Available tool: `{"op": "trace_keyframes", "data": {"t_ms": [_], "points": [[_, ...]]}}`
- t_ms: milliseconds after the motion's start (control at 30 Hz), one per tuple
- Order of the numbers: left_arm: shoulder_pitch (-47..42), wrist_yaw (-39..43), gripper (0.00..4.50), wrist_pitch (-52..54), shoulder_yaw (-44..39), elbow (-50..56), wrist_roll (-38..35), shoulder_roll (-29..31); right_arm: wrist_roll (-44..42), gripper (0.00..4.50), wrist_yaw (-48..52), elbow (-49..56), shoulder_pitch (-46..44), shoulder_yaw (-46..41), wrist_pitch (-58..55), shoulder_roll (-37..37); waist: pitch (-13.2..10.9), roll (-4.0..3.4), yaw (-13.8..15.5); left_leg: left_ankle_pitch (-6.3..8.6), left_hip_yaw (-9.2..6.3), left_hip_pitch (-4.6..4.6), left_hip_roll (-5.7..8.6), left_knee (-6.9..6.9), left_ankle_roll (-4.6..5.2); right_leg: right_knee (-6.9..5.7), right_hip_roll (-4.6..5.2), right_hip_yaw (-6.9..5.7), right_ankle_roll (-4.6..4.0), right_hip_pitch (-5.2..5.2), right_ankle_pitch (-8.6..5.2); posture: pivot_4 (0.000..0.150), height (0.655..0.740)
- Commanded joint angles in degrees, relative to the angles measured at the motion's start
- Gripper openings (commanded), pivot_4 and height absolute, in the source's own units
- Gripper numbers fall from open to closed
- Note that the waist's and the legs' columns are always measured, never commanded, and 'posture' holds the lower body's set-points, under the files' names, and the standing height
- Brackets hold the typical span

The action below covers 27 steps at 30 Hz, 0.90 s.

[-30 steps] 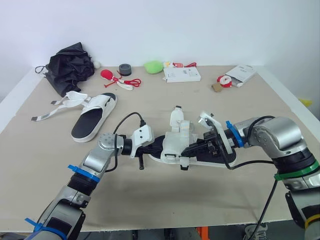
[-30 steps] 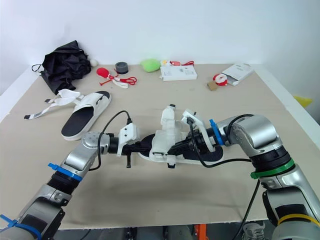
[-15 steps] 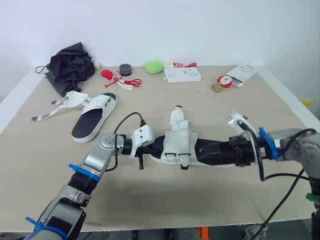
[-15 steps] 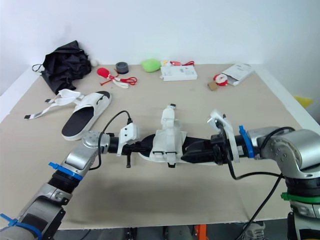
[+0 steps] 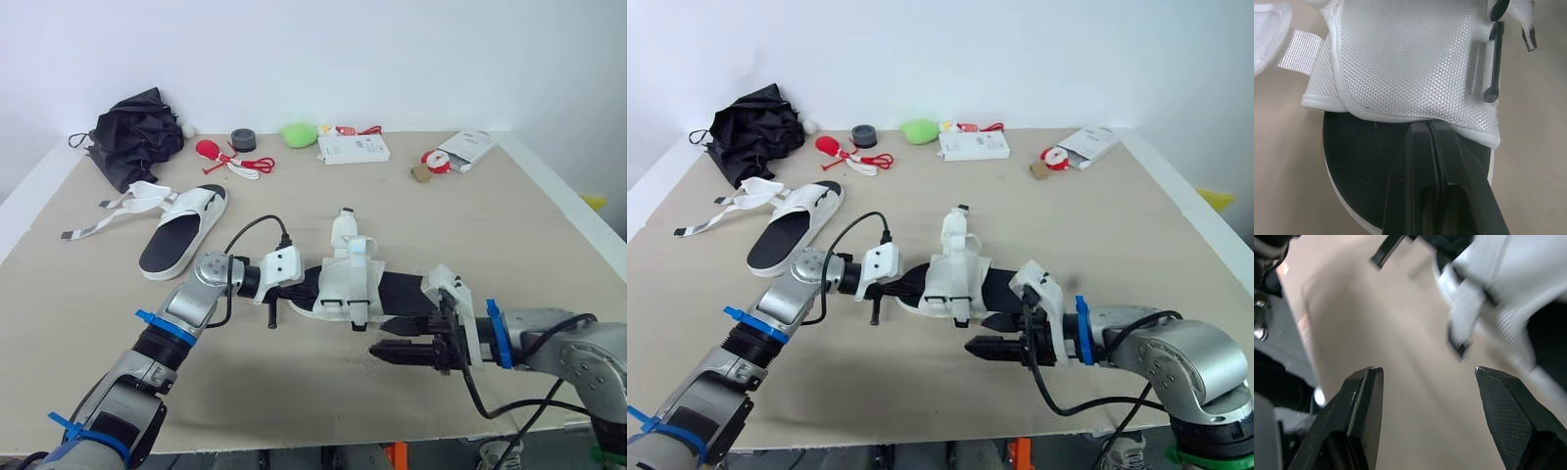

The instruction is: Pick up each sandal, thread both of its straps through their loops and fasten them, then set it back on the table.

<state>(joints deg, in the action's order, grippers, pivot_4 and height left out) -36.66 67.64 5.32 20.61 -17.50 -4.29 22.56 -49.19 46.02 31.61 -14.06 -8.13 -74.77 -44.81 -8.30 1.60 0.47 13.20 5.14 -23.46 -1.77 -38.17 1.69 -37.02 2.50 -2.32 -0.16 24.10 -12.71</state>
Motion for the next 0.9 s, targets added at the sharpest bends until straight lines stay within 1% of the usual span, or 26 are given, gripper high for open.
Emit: {"op": "trace_keyframes", "data": {"t_ms": [33,267,367,467,567,667,800,900], "points": [[2.8,1.0,0.00,1.8,4.0,-2.7,3.3,0.3,-4.5,3.24,-1.6,-0.8,-2.9,-0.2,-2.3,2.8,0.0,0.00,0.0,0.01,0.00,0.00,0.01,0.05,0.01,0.00,0.00,0.01,0.09,0.00,0.03,0.150,0.7400],[3.8,0.4,0.00,2.8,3.4,-1.5,3.0,0.3,-4.8,3.24,-3.2,-3.0,-5.9,2.9,-2.6,3.9,0.0,0.00,0.0,0.07,-0.02,0.01,0.04,0.11,0.04,0.01,0.01,0.02,0.20,-0.01,0.03,0.150,0.7400],[4.2,0.1,0.00,3.2,3.2,-1.0,2.9,0.4,-2.6,3.24,-3.0,-3.1,-5.5,5.0,-1.0,2.1,0.0,0.00,0.0,0.07,-0.03,0.01,0.04,0.11,0.04,0.01,0.01,0.01,0.20,-0.01,0.02,0.150,0.7400],[4.6,-0.1,0.00,3.7,3.1,-0.3,2.7,0.6,-5.7,3.24,-1.0,-3.6,-4.9,1.2,-1.7,0.3,0.0,0.00,0.1,0.07,-0.02,0.00,0.04,0.11,0.04,0.02,0.01,0.01,0.21,0.00,0.01,0.150,0.7400],[5.0,-0.1,0.00,4.1,3.0,0.3,2.7,0.8,-7.3,3.24,0.4,-2.5,-3.1,0.0,-1.4,-2.2,0.0,0.04,0.1,0.13,-0.01,0.00,0.06,0.11,0.07,0.03,0.03,0.03,0.23,0.00,0.00,0.150,0.7400],[5.2,-0.2,0.00,4.5,3.0,0.6,2.6,0.8,-9.0,3.24,0.0,-3.6,-2.0,-1.9,-1.8,-2.1,0.0,0.06,0.1,0.17,-0.03,0.04,0.06,0.18,0.11,0.04,0.02,0.01,0.24,-0.04,-0.09,0.150,0.7400],[5.2,-0.2,0.00,4.8,3.1,0.7,2.5,0.7,-8.5,3.24,-1.0,-3.9,-1.3,-0.9,-0.7,-2.1,0.0,0.06,0.1,0.17,-0.03,0.05,0.06,0.20,0.11,0.03,0.01,0.02,0.25,-0.03,-0.10,0.150,0.7400],[5.1,-0.3,0.00,5.1,3.0,0.9,2.3,0.5,-6.6,3.24,-2.5,-5.4,-1.3,0.8,0.9,-0.7,0.0,0.06,0.1,0.17,-0.02,0.05,0.06,0.19,0.10,0.04,0.02,0.02,0.29,-0.04,-0.11,0.150,0.7400]]}}
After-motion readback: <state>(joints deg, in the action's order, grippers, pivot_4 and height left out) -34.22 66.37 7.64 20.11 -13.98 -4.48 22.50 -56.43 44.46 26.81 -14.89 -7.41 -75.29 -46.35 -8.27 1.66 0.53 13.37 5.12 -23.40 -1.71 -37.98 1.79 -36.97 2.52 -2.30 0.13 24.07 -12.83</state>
